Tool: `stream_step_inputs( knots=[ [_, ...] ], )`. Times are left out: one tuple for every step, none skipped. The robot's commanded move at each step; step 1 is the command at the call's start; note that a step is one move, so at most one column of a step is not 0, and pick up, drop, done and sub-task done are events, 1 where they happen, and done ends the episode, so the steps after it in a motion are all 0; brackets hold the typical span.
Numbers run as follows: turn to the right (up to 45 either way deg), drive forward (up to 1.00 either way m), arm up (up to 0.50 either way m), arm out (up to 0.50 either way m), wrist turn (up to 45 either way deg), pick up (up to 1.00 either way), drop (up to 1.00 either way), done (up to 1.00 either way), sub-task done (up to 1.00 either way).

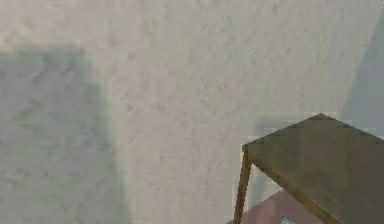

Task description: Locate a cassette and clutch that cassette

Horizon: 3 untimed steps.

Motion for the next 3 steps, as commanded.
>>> stream_step_inputs(
  knots=[
    [-45.0, 0.00, 0.00, 0.00, 0.0, 0.00, 0.00, 0.00, 0.00],
    [-45.0, 0.00, 0.00, 0.00, 0.0, 0.00, 0.00, 0.00, 0.00],
    [-45.0, 0.00, 0.00, 0.00, 0.0, 0.00, 0.00, 0.00, 0.00]
  ],
)
